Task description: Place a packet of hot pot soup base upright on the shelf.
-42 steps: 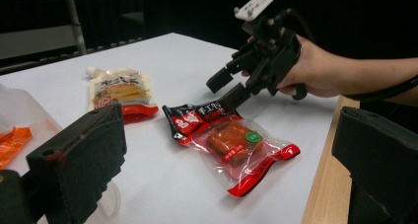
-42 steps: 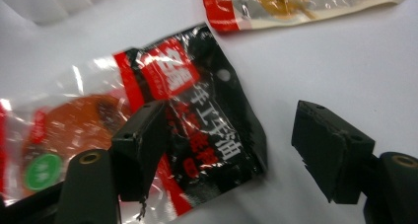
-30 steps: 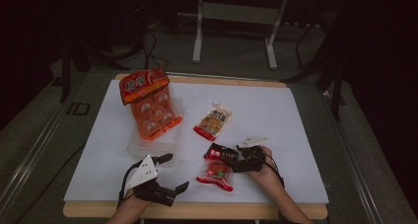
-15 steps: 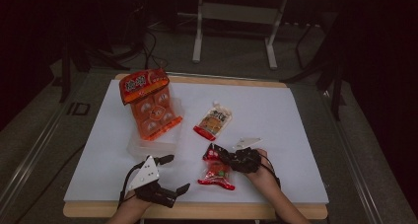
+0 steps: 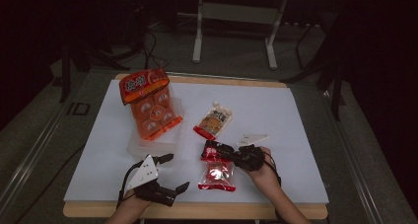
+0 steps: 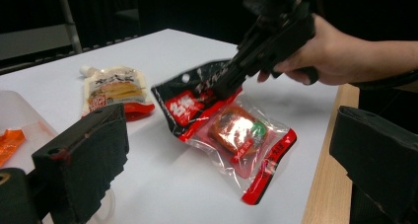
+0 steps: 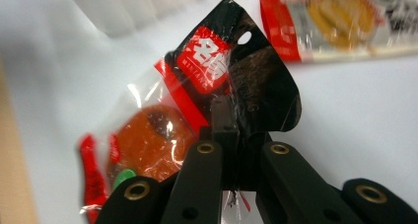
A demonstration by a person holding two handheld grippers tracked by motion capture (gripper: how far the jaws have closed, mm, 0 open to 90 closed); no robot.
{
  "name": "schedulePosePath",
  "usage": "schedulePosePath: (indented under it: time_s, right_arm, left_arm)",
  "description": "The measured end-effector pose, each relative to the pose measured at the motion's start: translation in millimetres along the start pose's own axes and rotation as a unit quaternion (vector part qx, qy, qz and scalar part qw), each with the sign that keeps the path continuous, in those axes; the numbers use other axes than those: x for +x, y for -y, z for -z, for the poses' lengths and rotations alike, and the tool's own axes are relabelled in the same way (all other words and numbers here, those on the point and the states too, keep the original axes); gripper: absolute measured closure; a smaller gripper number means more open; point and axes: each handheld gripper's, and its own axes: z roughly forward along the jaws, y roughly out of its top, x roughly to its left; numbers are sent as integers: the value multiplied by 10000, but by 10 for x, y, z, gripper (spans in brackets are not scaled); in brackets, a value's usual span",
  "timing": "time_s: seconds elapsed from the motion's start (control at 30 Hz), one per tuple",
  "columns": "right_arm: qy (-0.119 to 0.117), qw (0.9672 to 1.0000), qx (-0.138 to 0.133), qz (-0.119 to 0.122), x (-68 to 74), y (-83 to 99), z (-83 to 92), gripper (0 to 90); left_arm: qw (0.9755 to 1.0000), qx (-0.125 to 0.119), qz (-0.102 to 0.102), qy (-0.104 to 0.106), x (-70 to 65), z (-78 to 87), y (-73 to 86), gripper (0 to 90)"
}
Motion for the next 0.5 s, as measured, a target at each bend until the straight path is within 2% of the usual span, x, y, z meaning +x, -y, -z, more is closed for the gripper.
schedulePosePath:
  time_s: [0.17, 0.23, 0.3, 0.4, 0.5]
  right_arm:
    - [-137, 9993, -333, 91, 83, -90, 169, 900]
    - [-198, 9987, -424, 187, 113, -114, 222, 900]
    - [-259, 9980, -529, 224, 138, -129, 273, 900]
    - [-304, 9971, -648, 277, 165, -149, 348, 900]
    - [-340, 9957, -772, 378, 201, -175, 431, 900]
  left_arm:
    - [9997, 103, 180, 117, 7, -2, -27, 21]
    - [9995, 202, 211, 126, 9, -5, -31, 21]
    - [9994, 183, 243, 180, 5, -3, -34, 21]
    - [9986, 278, 277, 348, -5, 3, -68, 21]
    - [9984, 310, 245, 401, -22, 10, -113, 21]
